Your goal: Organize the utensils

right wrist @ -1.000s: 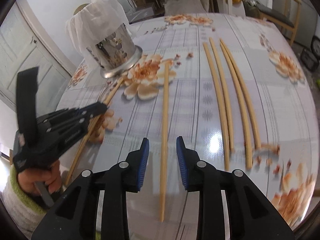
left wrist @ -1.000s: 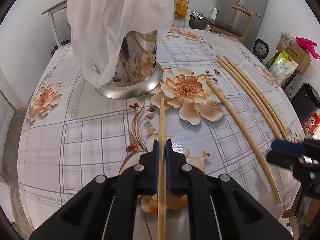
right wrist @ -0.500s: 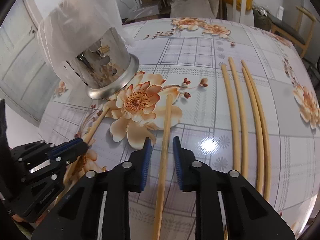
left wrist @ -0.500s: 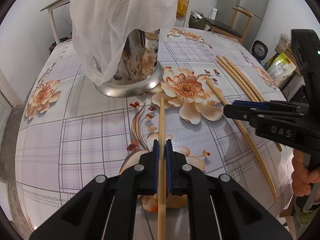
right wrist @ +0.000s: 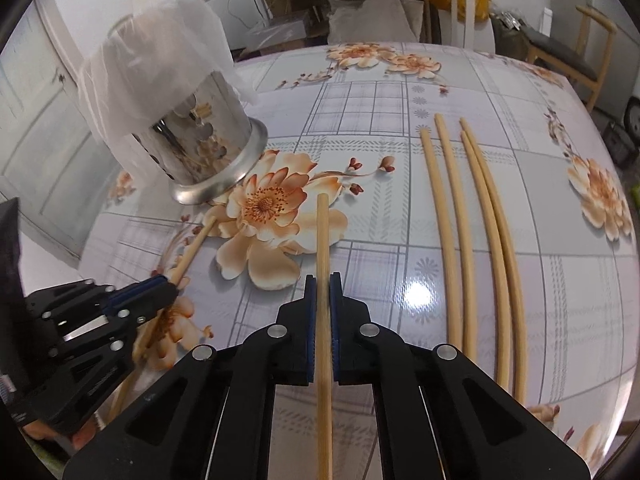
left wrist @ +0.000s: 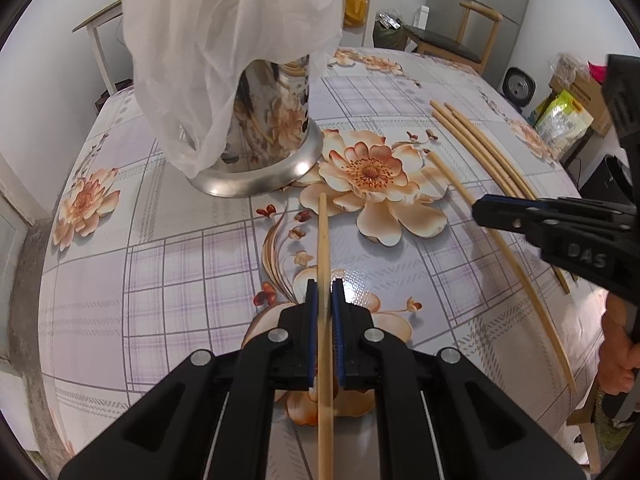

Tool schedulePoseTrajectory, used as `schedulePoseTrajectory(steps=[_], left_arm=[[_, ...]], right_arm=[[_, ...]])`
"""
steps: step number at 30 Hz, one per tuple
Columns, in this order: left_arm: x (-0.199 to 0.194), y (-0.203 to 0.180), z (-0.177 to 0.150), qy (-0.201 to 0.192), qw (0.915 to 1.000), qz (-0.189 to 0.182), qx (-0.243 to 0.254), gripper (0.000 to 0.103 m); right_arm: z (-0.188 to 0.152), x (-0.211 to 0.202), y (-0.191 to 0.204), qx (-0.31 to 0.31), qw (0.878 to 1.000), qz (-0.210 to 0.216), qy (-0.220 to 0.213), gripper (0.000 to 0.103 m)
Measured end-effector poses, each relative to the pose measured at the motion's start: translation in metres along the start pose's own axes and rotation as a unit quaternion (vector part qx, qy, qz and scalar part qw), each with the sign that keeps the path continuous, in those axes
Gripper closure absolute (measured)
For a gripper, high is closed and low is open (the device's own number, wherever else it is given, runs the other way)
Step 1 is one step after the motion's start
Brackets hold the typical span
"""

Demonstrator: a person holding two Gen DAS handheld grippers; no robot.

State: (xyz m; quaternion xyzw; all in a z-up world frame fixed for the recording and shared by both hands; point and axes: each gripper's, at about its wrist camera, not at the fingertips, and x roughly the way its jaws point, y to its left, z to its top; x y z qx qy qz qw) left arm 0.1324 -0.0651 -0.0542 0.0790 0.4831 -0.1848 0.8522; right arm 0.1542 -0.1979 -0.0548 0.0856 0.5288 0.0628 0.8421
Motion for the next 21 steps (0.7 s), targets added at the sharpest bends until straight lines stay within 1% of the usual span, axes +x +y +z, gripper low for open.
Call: schedulePoseTrajectory(steps=[8,13,21], left_arm=[[0.007,-0.002,0.012,0.016,0.9997,0.009,0.014,0.096],[0.010,-0.004,0.015,0.013,0.9994,0.021,0.022,0.096],[0.011,-0.004,0.014,0.001,0.9993,0.029,0.024,0.097]], right_arm=[[-0.004,-0.015,-0.006,0.017,1.000,0.018,-0.010,0.099],[-0.003,-0.018,-0.007,0.021,0.999,0.027,-0.014,0.099],[-0.001,-0.026,-0.011,0.028,0.998,0.041,-0.026,0.099]])
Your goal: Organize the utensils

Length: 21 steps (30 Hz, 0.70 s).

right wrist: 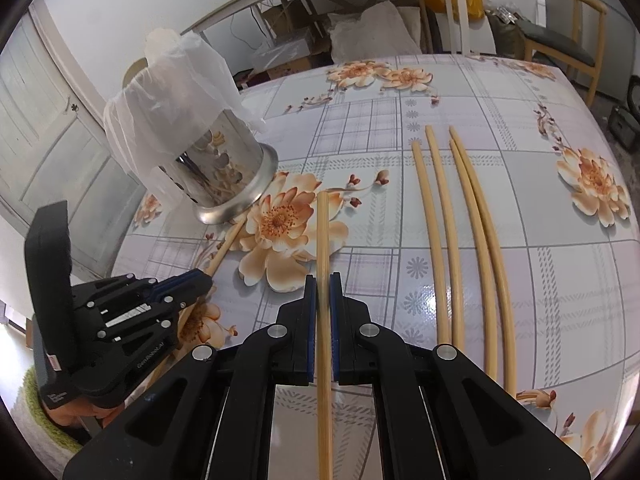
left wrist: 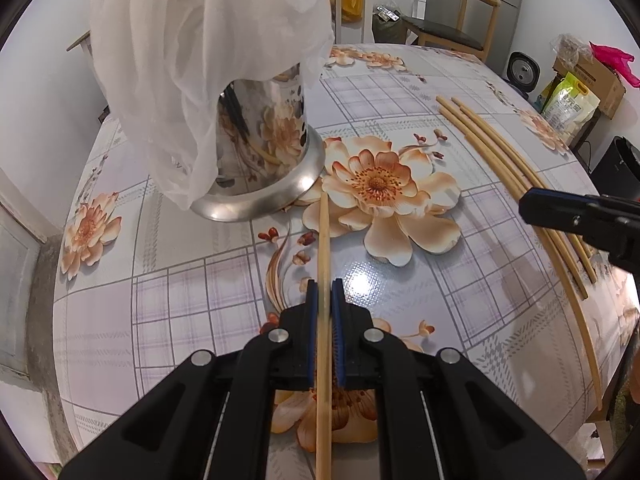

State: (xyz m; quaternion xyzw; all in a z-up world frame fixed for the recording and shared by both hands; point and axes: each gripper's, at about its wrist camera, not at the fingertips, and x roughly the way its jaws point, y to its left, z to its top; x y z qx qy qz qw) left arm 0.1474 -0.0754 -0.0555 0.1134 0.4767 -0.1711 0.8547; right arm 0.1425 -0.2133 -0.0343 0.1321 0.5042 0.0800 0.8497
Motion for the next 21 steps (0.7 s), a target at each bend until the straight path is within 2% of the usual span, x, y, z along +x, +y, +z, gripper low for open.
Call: schedulePoseTrajectory(steps=[6,12,21], left_arm=[[-0.021,0.005,0.001,-0.024,0.9995,-0.013,-0.015,0.097],[-0.059,0.009,0.005,-0.068,0.9966,-0.040,-0.023,0.097],[-0.117,0.013,0.008,-0.134,0.9876,-0.074,-0.034,0.097]], right_arm=[[0.005,-0.015,-0.003,0.007,1.000,0.012,-0.018,0.099],[0.010,-0.038,-0.003,0.017,0.999,0.027,-0.045,0.099],[0.016,-0.072,0.003,0.017,0.995,0.047,-0.086,0.099]])
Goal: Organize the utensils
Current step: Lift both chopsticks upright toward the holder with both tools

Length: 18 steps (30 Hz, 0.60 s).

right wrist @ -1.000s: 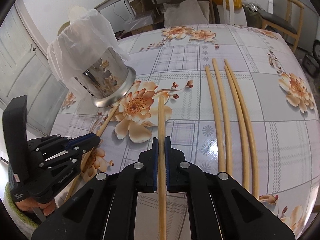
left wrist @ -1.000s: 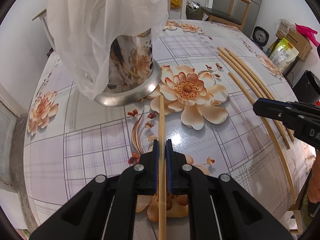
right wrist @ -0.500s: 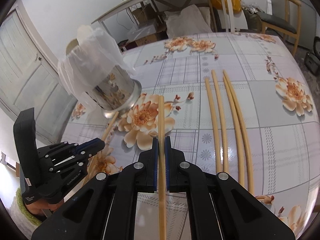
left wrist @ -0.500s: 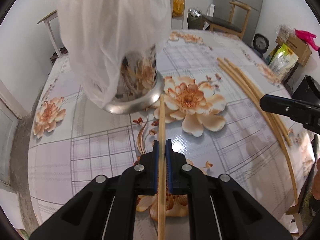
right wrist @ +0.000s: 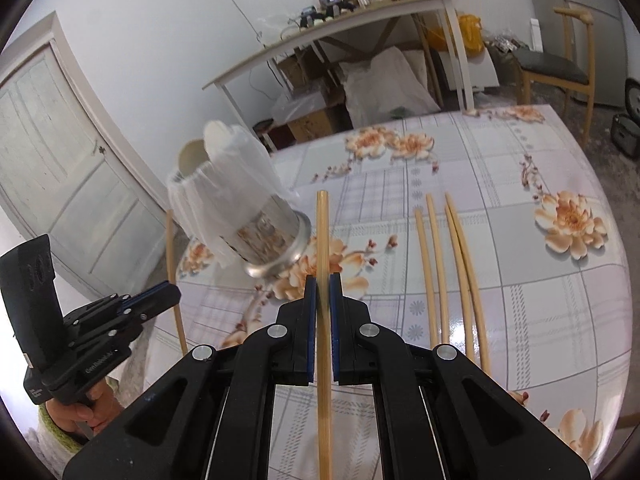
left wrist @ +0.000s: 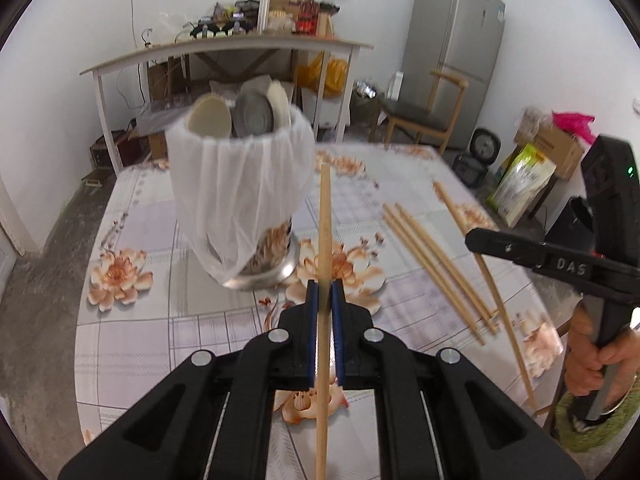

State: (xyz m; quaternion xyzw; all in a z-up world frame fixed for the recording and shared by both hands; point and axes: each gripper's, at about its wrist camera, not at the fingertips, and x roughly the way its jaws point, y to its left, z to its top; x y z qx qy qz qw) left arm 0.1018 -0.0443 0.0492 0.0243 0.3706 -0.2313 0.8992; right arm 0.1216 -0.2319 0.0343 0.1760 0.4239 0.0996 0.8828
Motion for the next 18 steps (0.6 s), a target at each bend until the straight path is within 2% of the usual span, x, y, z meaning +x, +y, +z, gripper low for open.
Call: schedulePoseTrajectory(steps=[6,18], left_arm=[[-0.028,0.003,0.007,-0.033,0.9994,-0.007,-0.006,0.097],[-0.054,0.012,0.018,-0.078,0.9968,-0.014,-0.011,0.097]], right_arm=[[0.006,-0.018,0.008,-0.004,1.000,0.015,-0.024,0.099],[0.014,-0.036,0.016,-0.006,0.998,0.034,-0.054,0.099]])
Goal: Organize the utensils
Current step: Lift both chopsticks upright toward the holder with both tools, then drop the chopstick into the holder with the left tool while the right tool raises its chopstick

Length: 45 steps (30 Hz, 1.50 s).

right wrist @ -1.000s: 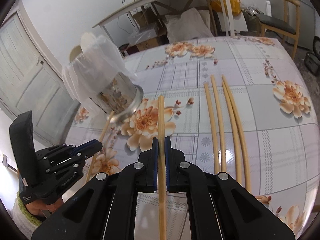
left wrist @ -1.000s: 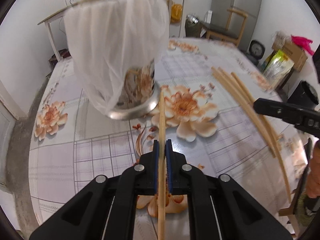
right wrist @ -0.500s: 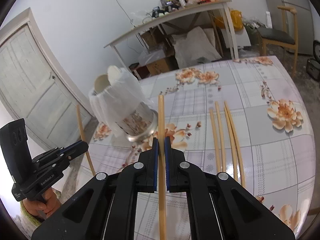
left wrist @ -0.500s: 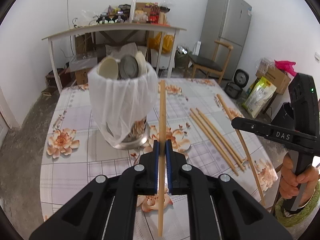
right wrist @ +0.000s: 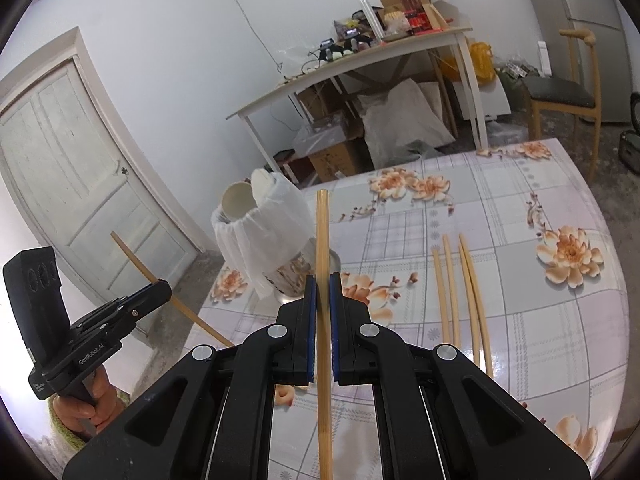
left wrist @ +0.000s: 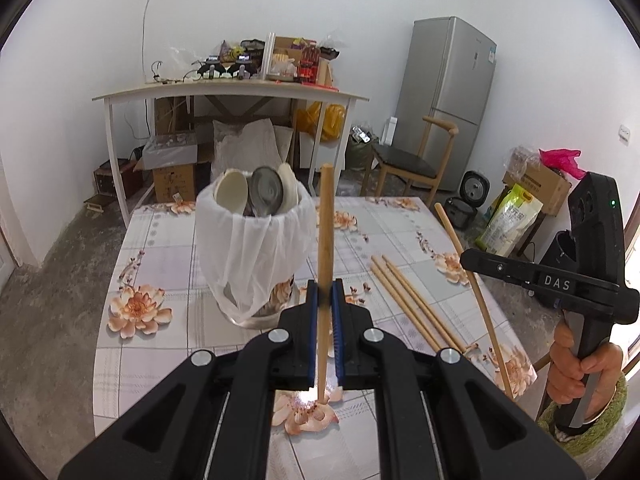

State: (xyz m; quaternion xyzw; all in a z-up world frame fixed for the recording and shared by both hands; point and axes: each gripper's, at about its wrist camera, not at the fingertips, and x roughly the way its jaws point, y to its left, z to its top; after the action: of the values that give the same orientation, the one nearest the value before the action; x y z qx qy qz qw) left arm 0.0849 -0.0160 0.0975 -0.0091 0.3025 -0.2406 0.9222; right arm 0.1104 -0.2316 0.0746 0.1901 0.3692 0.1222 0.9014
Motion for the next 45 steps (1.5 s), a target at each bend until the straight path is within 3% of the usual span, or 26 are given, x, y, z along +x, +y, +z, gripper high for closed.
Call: schedulePoseTrajectory(steps=[5,11,17,21,26,31,38,45], left_arm=[[-0.013,0.001,0.016,-0.026,0.9996,-0.001,-0.004,0.097],[-0.040,0.006,0.048,-0.089,0.9960,0.004,-0.003,0.097],[-0.066,0.015,0.089,-0.158,0.9873,0.011,-0.009,0.097],[-0.064,0.019,0.114,-0.189,0.9812,0.036,0.007,0.097],[-0.026,0.032,0.130,-0.179,0.9815,0.066,0.014,0.097],[0.014,0.046,0.125,-0.148,0.9852,0.086,0.014,0.097],[0.050,0.058,0.109,-0.105,0.9915,0.076,0.002,0.095],[0.077,0.053,0.102,-0.038,0.9969,0.066,0.017,0.096]], right_arm=[[0.006,-0.003,0.001,0.001,1.000,0.010,-0.006,0.099],[0.015,-0.003,0.002,-0.004,1.000,0.018,-0.015,0.099],[0.016,0.000,0.001,-0.004,1.000,0.018,-0.013,0.099],[0.015,0.005,0.001,-0.002,1.000,0.018,-0.010,0.099],[0.016,0.009,0.001,-0.003,1.000,0.015,-0.004,0.099],[0.015,0.016,0.000,-0.003,1.000,0.011,0.005,0.099],[0.015,0.023,-0.001,-0.005,1.000,0.006,0.014,0.099],[0.015,0.026,0.002,-0.006,1.000,0.007,0.019,0.099]])
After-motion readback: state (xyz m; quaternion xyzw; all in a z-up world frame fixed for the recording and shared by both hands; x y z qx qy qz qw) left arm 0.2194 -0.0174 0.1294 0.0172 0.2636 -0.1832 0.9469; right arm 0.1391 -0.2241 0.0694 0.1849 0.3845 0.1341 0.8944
